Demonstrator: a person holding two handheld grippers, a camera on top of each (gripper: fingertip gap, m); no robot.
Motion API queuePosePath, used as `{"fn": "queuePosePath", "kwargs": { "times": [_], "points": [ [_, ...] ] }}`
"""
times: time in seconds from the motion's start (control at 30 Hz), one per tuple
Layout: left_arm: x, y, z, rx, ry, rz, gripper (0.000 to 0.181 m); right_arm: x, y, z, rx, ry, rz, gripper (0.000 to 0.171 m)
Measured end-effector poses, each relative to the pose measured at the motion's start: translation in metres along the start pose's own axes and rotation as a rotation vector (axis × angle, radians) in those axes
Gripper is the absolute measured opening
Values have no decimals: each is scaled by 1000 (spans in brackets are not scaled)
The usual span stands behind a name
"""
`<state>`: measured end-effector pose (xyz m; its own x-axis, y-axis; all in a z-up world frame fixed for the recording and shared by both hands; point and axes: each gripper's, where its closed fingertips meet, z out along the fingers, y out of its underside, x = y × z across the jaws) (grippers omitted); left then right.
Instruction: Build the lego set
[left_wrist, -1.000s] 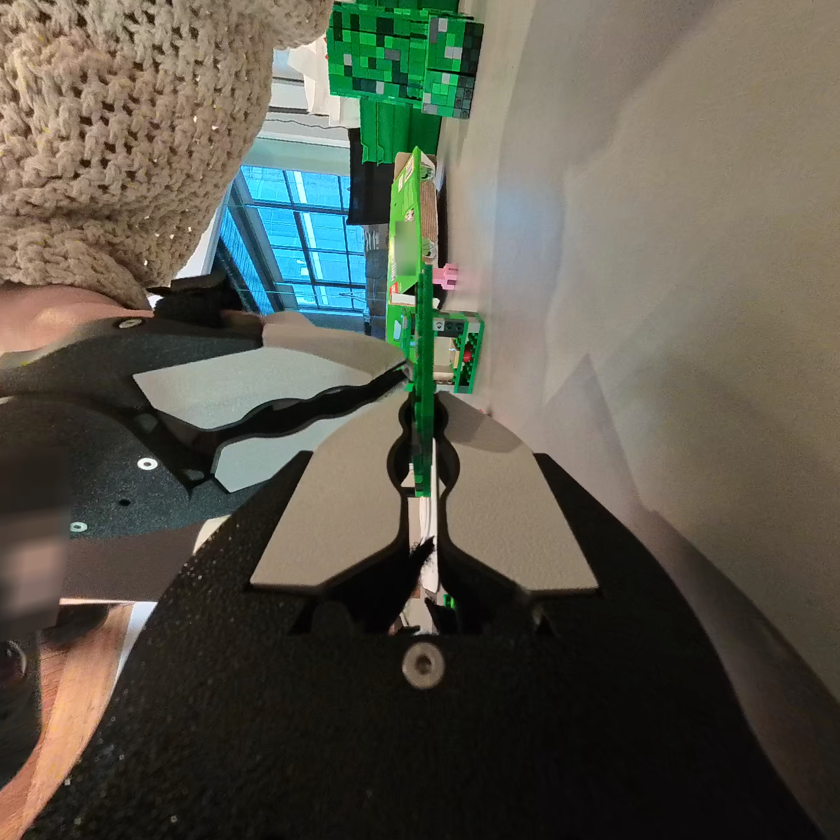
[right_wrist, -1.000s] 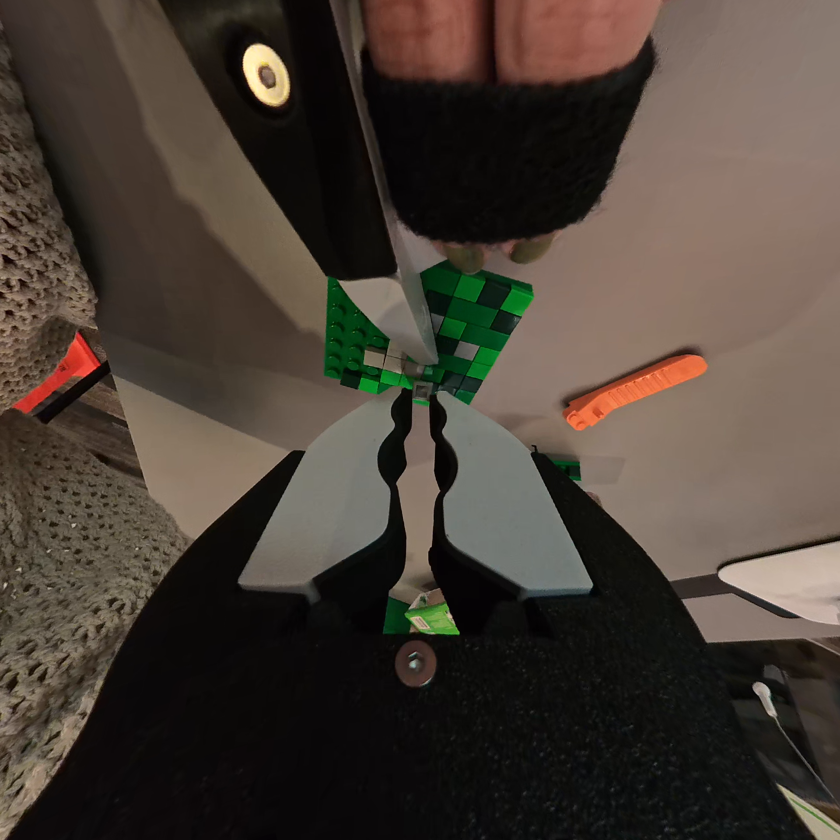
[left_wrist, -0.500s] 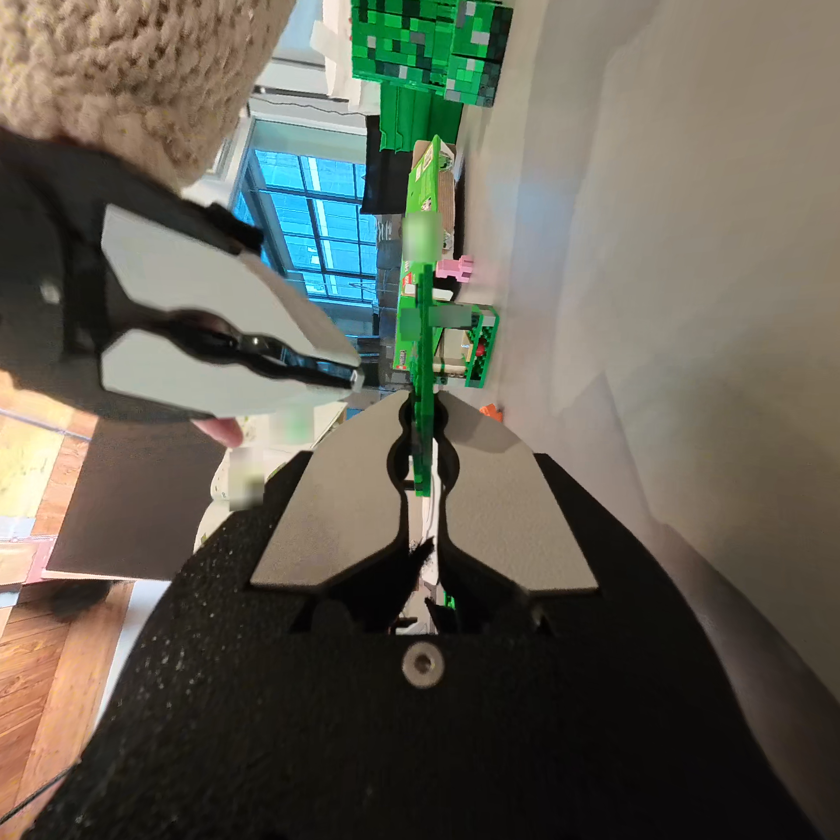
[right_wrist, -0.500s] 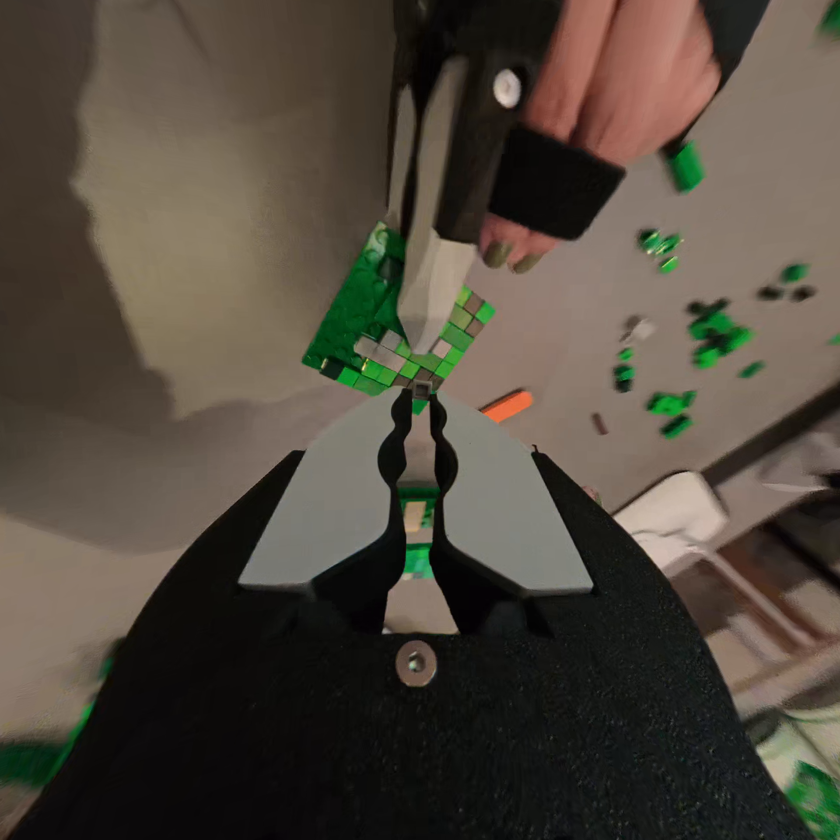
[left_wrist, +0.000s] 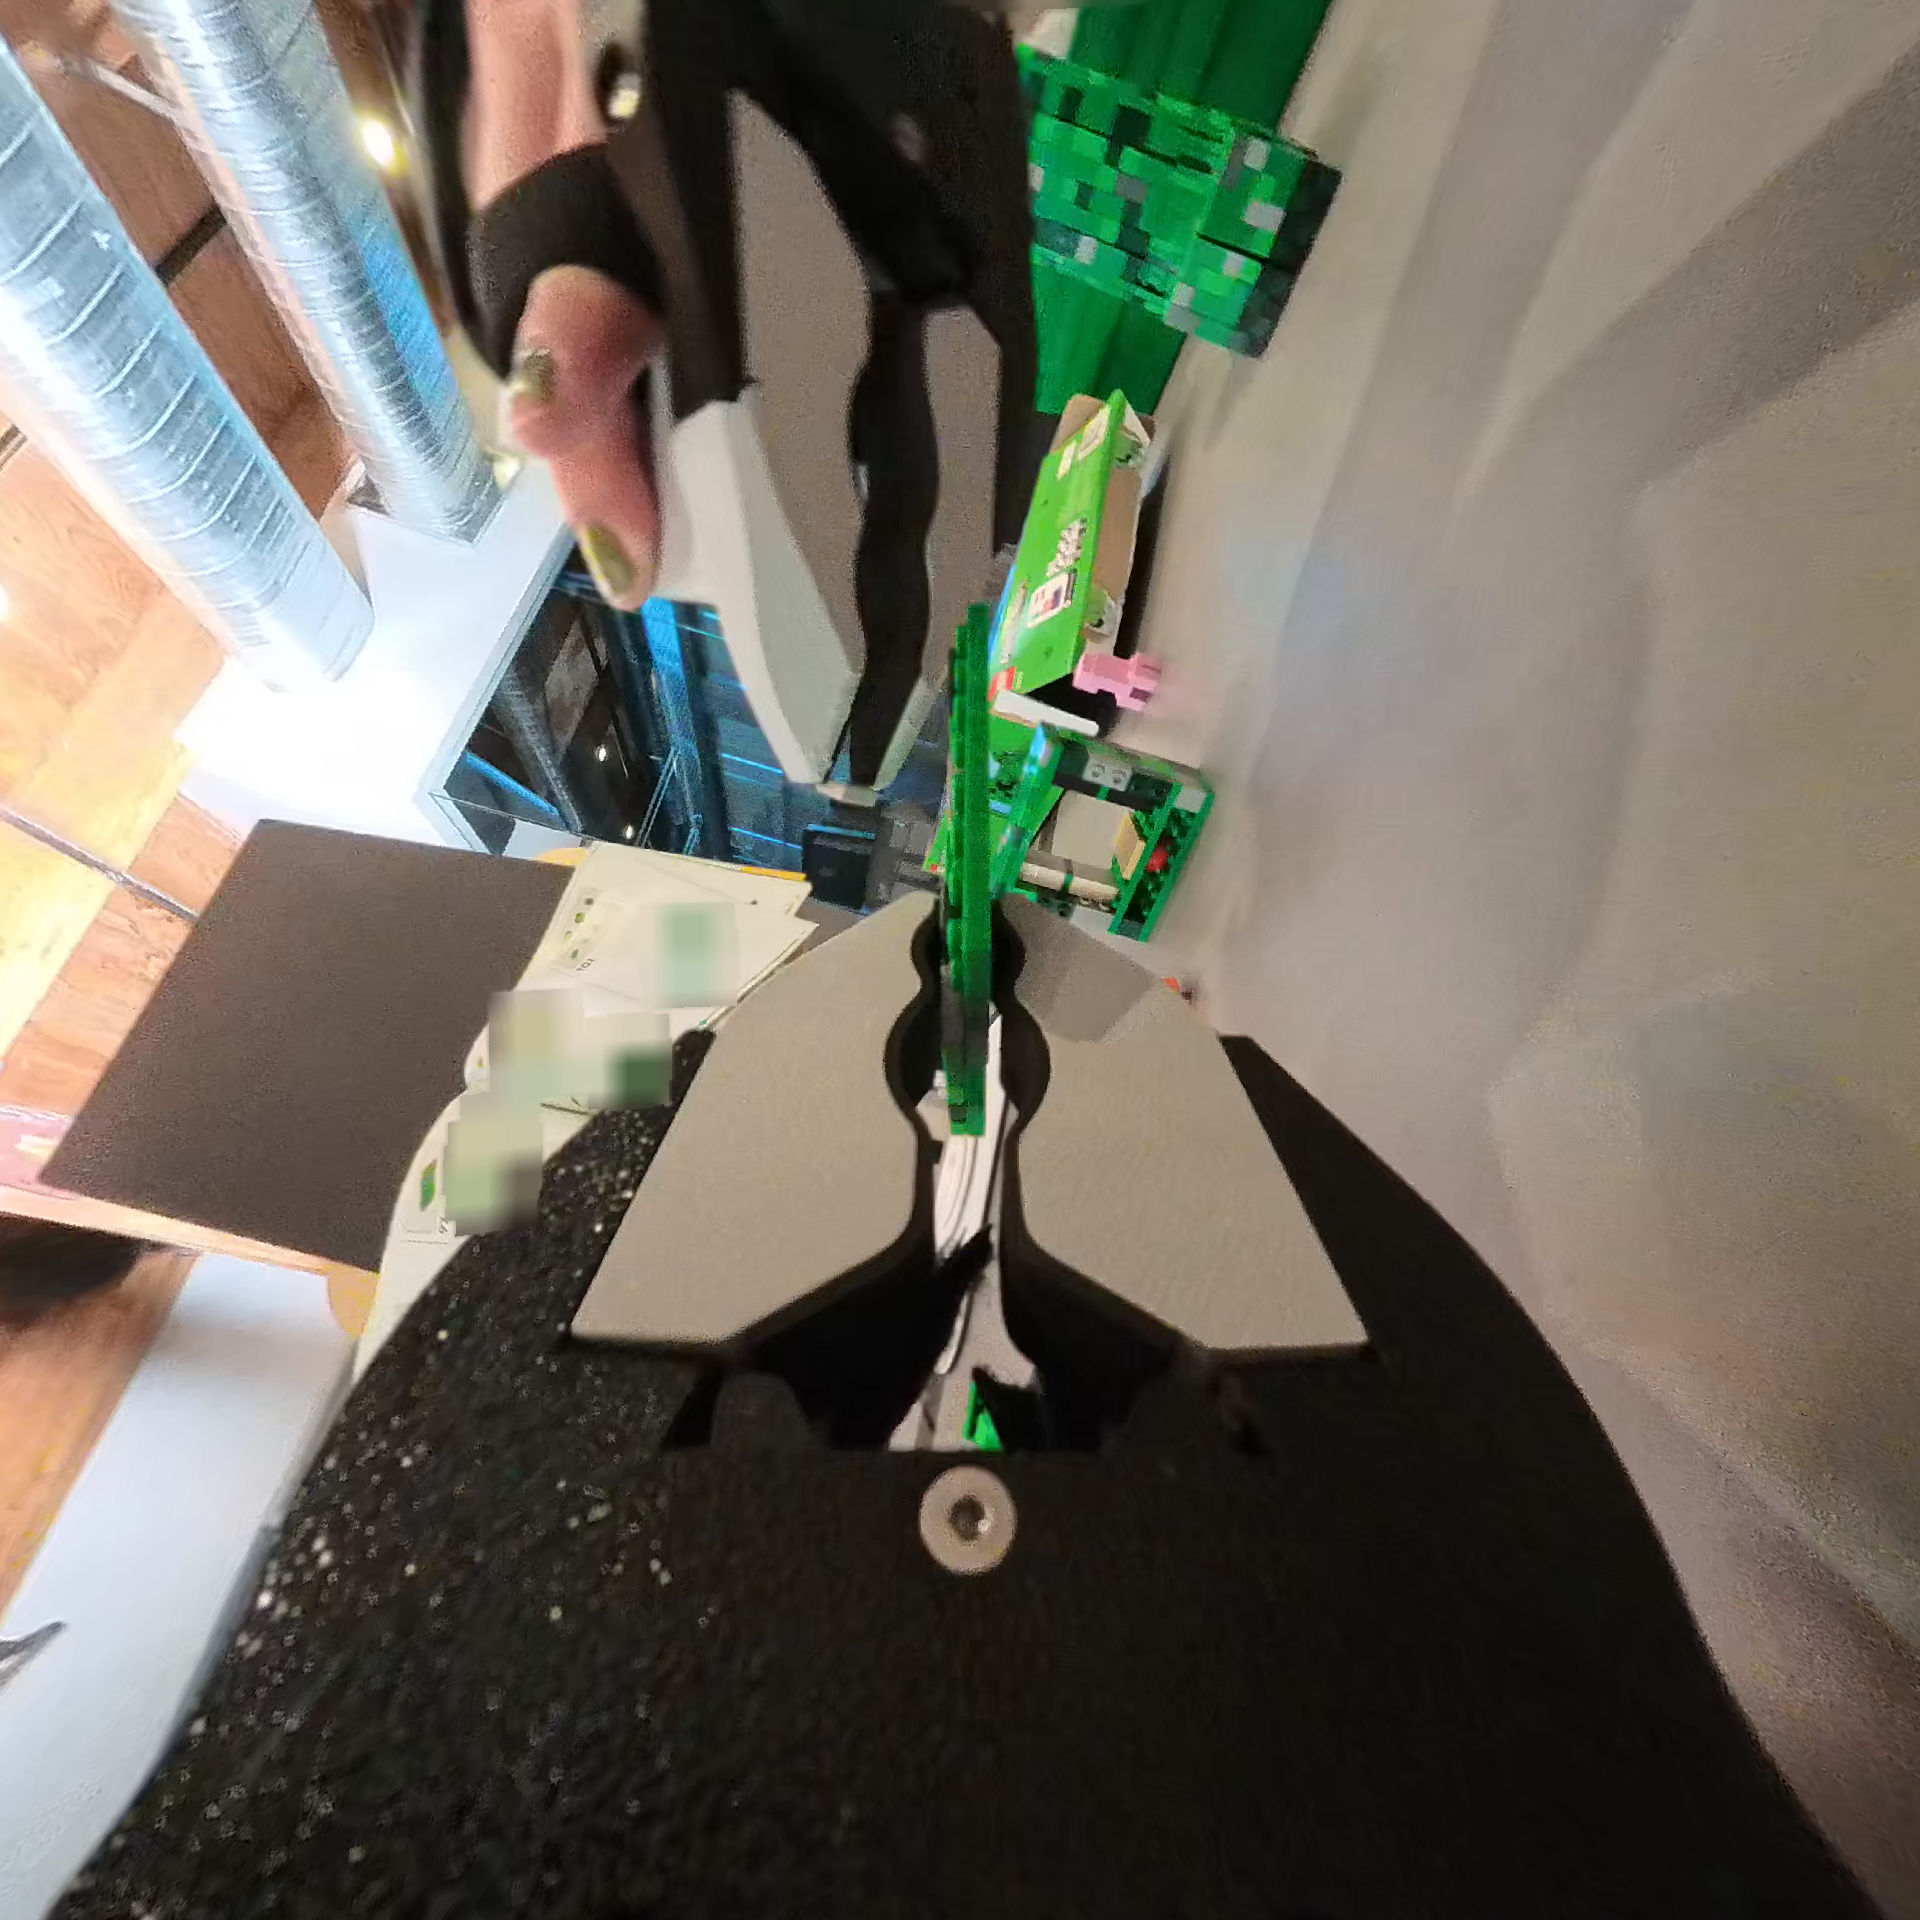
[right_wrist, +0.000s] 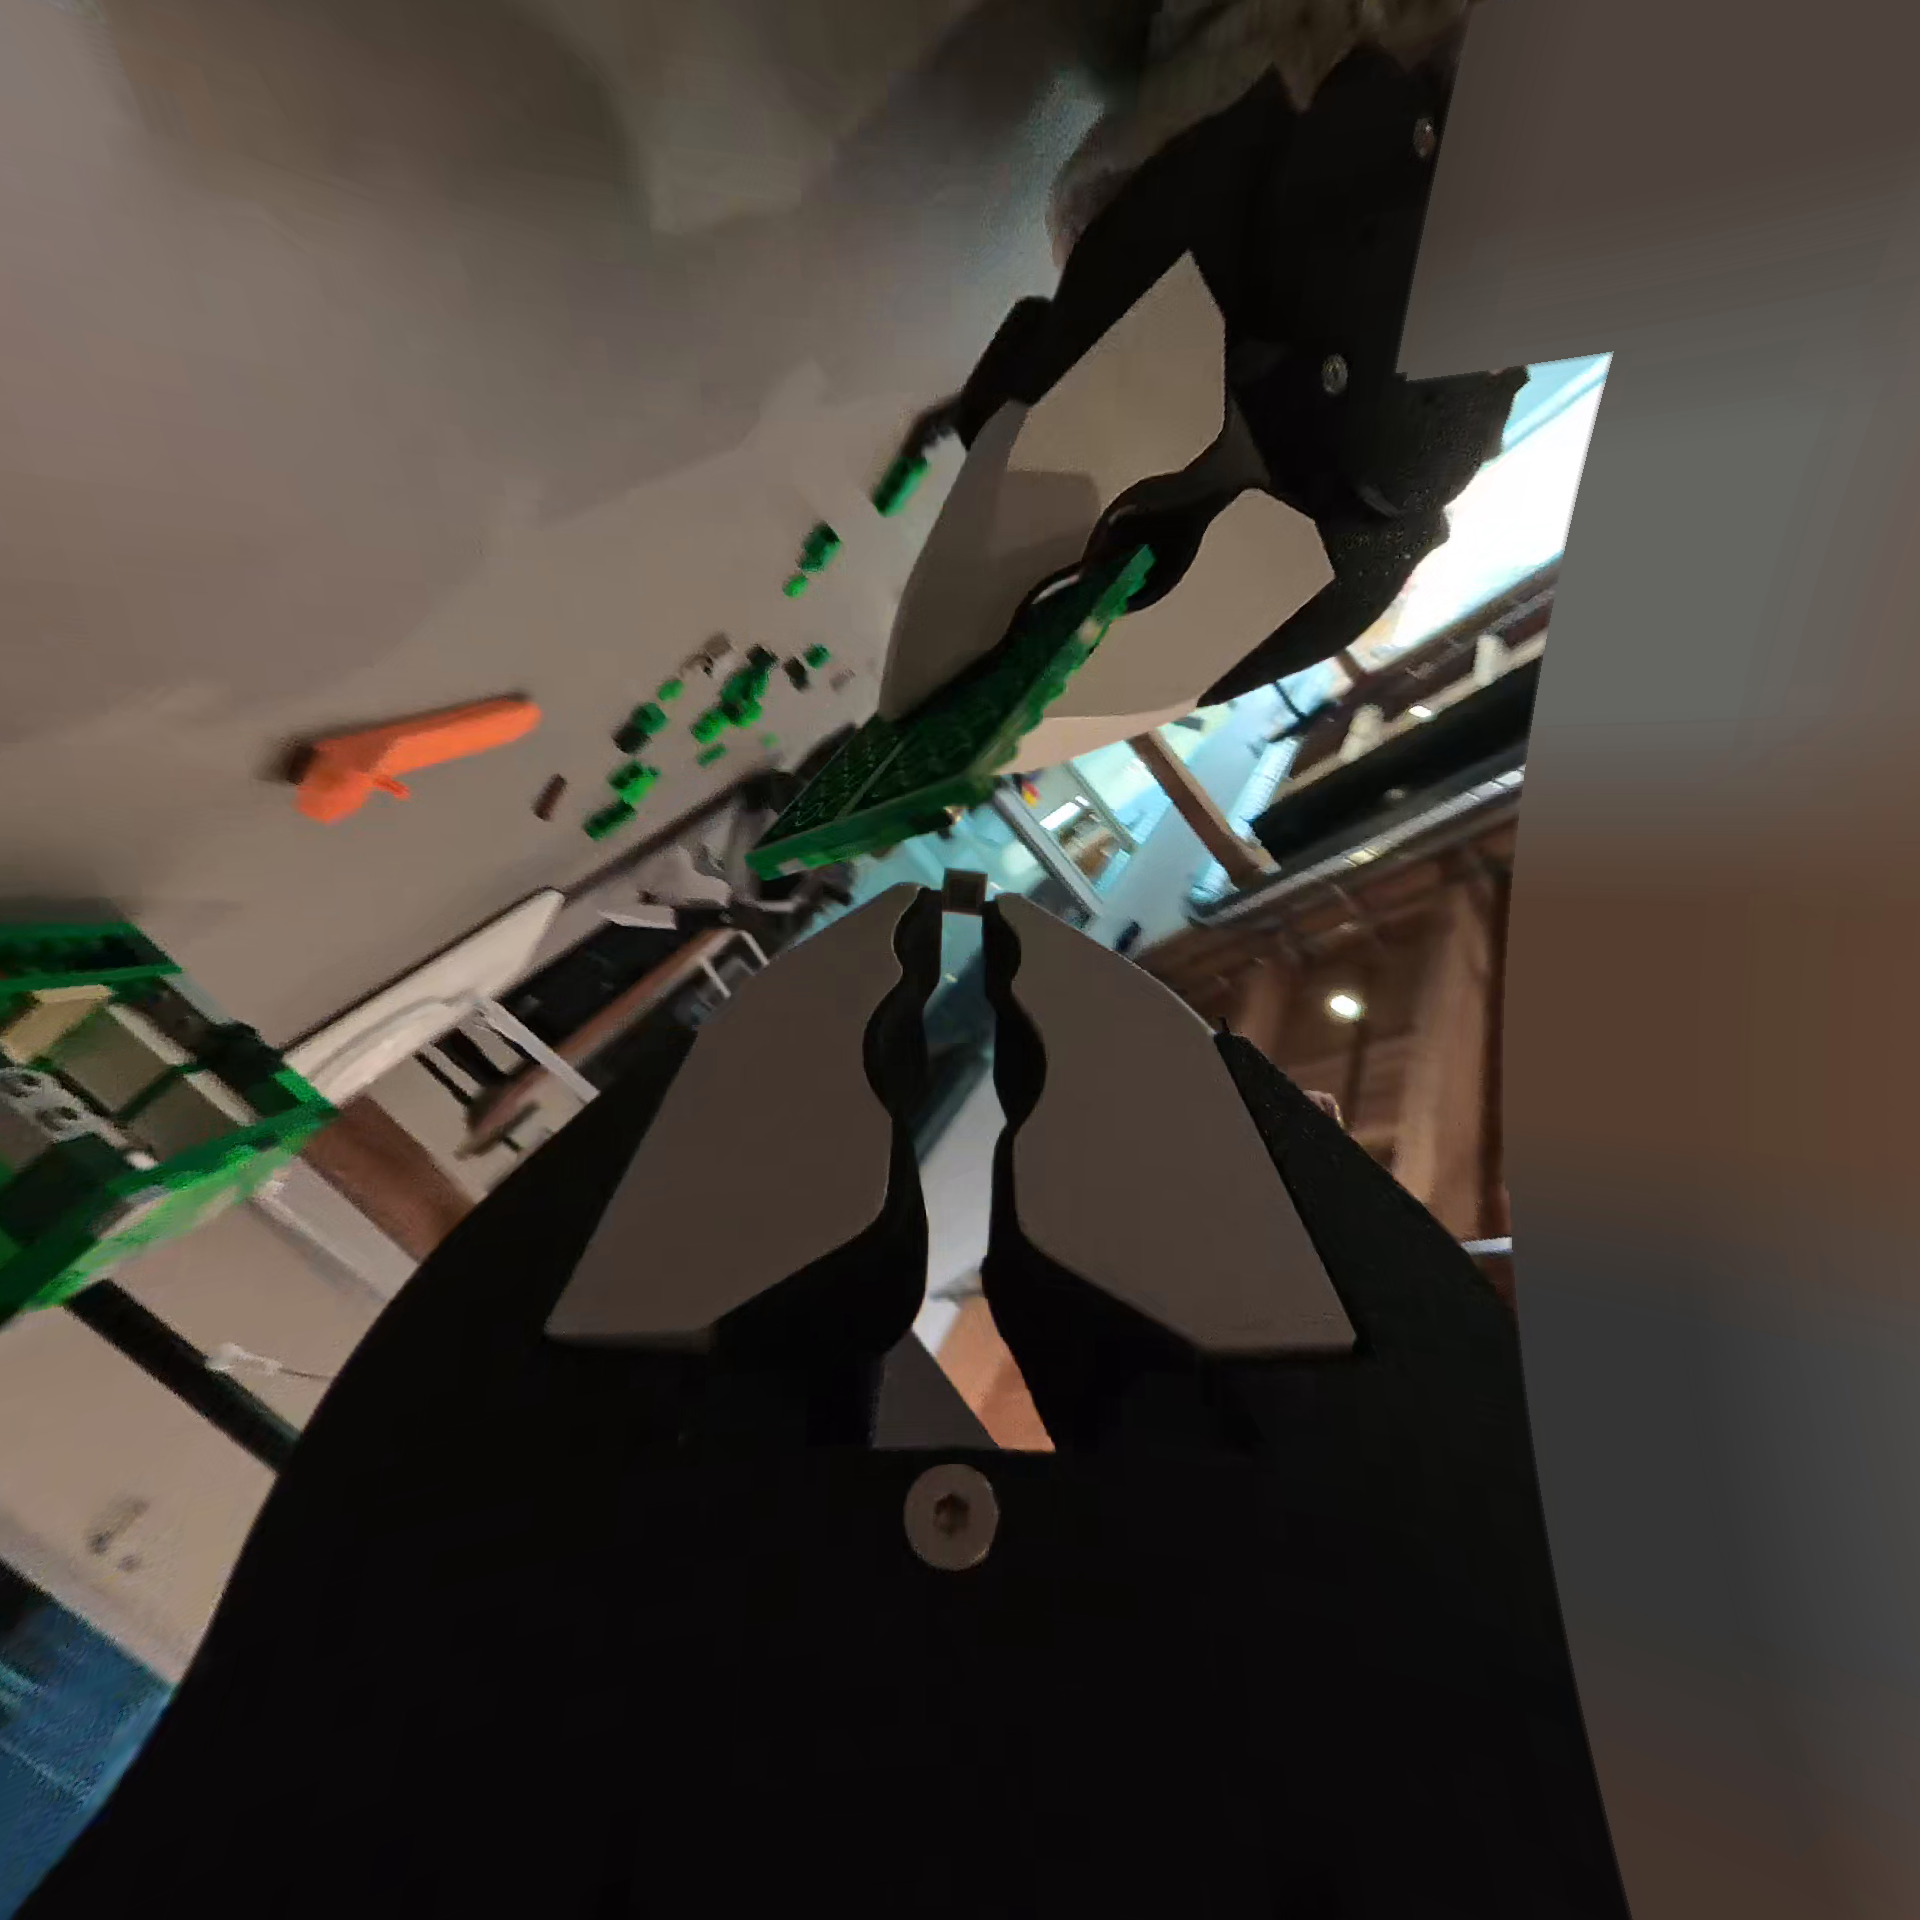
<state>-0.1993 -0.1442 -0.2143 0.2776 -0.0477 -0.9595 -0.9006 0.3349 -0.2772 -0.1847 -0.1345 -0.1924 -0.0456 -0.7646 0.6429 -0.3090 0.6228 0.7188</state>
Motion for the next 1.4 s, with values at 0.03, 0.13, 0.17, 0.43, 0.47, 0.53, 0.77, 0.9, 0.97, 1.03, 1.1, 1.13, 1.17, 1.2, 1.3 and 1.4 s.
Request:
{"fn": "queuePosePath", "kwargs": {
  "times": [0.03, 0.13, 0.17, 0.43, 0.47, 0.53, 0.77, 0.9, 0.97, 1.03, 1.1, 1.13, 1.17, 1.2, 1.3, 1.4],
  "points": [
    [-2, -1, -1, 11, -6, -23, 6, 1, 2, 0, -26, 24, -26, 7],
    [-9, -5, -4, 42, -21, -81, 6, 3, 2, 1, -61, 98, -94, 7],
    [-9, -6, -5, 51, -19, -91, 5, 5, 2, 0, -68, 127, -118, 7],
    [-16, -9, -7, 64, -53, -93, 6, 16, 1, -5, -59, 242, -218, 7],
    [-16, -9, -8, 64, -56, -89, 6, 17, 0, -5, -60, 250, -233, 7],
    [-16, -10, -8, 66, -58, -83, 6, 18, 0, -6, -58, 265, -270, 7],
    [-15, -13, -9, 74, -56, -48, 6, 16, -5, -12, 2, 259, -316, 7],
    [-12, -14, -8, 75, -49, -29, 6, 15, -10, -15, 37, 252, -336, 7],
    [-12, -14, -8, 74, -49, -27, 6, 15, -10, -15, 40, 250, -336, 8],
    [-12, -14, -8, 74, -50, -25, 6, 16, -10, -15, 38, 252, -336, 10],
    [-12, -14, -8, 73, -50, -20, 6, 16, -11, -16, 39, 251, -336, 11],
    [-12, -14, -8, 72, -51, -17, 6, 16, -11, -16, 39, 249, -332, 12],
    [-12, -13, -8, 70, -52, -15, 6, 16, -11, -17, 39, 248, -329, 12],
    [-12, -13, -8, 68, -53, -14, 6, 16, -11, -17, 38, 244, -324, 13],
    [-13, -10, -8, 49, -64, -1, 6, 13, 2, -19, 6, 208, -196, 13],
    [-14, -5, -7, 8, -83, 57, 6, 10, 30, -17, -68, 97, 294, 3]
  ]
}}
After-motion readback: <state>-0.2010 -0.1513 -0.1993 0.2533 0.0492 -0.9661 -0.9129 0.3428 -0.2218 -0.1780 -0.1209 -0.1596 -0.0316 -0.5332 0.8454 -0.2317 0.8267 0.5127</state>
